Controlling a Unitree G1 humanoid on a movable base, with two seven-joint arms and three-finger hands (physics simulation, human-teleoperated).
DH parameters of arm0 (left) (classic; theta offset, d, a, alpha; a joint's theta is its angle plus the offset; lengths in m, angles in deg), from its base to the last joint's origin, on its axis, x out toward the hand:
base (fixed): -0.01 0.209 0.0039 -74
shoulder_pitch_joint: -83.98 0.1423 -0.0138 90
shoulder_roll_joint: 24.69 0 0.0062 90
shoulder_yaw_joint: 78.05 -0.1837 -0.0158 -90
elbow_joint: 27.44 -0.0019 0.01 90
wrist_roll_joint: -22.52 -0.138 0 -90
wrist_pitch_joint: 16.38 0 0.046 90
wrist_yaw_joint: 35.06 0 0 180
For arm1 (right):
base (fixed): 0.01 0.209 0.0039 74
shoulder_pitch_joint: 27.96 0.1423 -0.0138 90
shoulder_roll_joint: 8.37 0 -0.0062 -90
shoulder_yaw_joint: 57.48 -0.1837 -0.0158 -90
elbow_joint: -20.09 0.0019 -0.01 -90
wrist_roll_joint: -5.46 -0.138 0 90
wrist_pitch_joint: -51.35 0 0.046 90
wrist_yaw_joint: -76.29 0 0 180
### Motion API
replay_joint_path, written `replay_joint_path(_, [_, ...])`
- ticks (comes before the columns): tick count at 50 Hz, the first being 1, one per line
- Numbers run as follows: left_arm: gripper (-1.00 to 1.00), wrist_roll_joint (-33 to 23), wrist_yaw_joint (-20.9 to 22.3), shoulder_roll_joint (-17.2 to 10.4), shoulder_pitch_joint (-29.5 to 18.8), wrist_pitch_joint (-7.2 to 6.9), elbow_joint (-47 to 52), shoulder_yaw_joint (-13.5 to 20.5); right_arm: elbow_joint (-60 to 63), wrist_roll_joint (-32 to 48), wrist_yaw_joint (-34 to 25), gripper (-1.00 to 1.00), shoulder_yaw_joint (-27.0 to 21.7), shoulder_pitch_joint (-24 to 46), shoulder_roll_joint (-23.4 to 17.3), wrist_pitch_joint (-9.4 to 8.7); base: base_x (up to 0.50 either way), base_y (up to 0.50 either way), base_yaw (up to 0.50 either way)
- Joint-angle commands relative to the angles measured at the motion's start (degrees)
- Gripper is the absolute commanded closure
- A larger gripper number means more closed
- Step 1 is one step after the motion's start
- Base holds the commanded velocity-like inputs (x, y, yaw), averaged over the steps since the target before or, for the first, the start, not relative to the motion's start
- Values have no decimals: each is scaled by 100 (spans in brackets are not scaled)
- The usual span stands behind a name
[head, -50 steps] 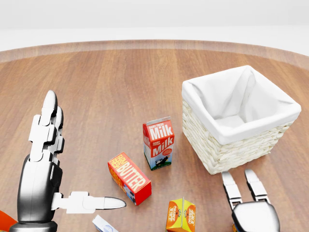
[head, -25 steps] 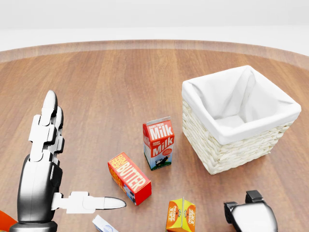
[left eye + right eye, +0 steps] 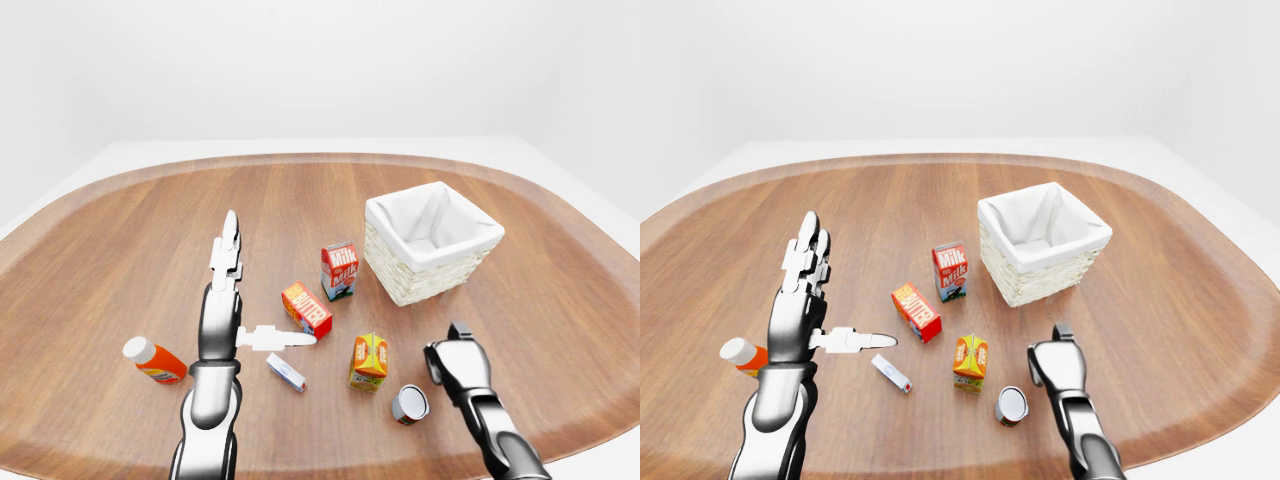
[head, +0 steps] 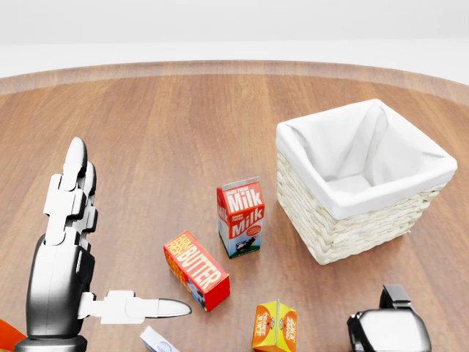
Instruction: Pick up the alphabet soup and the tomato sauce, and put them in the basket.
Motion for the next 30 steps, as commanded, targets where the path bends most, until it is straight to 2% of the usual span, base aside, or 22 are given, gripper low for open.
replay_joint_path(1, [-100, -8, 5, -6, 0, 0, -7, -2, 1612, -747, -888, 100, -574, -397, 82, 0, 0, 0, 0])
replay_joint_path(6, [-100, -7, 5, -5, 0, 0, -6, -2, 2284, -1018, -1392, 100, -889, -584, 212, 0, 0, 0, 0])
replay_joint_path(19, [-100, -10, 6, -7, 0, 0, -6, -2, 2917, -1316, -1951, 100, -1272, -728, 391, 0, 0, 0, 0])
replay_joint_path(30, [-100, -8, 4, -6, 0, 0, -7, -2, 3854, -1943, -2750, 100, -1630, -782, 647, 0, 0, 0, 0])
